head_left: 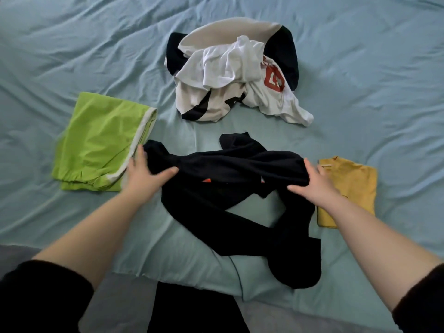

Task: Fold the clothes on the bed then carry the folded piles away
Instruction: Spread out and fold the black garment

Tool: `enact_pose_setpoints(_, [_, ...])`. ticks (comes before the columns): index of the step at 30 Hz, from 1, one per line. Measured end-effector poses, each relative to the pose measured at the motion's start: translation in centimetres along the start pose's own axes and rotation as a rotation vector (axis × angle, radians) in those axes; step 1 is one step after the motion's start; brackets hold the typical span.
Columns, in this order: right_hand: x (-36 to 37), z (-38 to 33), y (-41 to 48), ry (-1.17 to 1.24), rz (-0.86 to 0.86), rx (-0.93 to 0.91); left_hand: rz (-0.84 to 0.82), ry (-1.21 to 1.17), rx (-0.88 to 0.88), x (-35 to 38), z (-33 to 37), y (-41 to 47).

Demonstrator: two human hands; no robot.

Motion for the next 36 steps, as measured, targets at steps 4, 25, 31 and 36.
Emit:
enact_pose_setpoints(4, [2.1, -1.7, -1.8, -0.186, 0.224, -0.023, -0.129, 0.523, 0.139, 9.1, -0.2, -4.6])
enact_pose_setpoints(25, [5.1, -5.8, -5.3, 0.657, -0.025, -0.211, -0.331, -0.273, -0.04, 7.7, 4.0, -5.6])
enact_pose_setpoints(31, [-2.0, -6.0, -11.3, 0.821, 0.005, -0.3, -0.536, 0.46, 0.321, 4.9, 8.0, -11.1])
enact_pose_setpoints(36, [-6.2, -6.4, -15.8, -0.119, 0.006, -0.483, -0.178, 0.799, 0.608, 0.3, 10.8, -11.4])
Point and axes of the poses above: each hand's wrist, its own y-axis towards the middle knuckle, its own x-axis out of the palm, z = x × y, the point moved 7 cm from there along y, towards the middle knuckle, and after that the axes turned 7 degrees about -y, right-handed, at the moved point
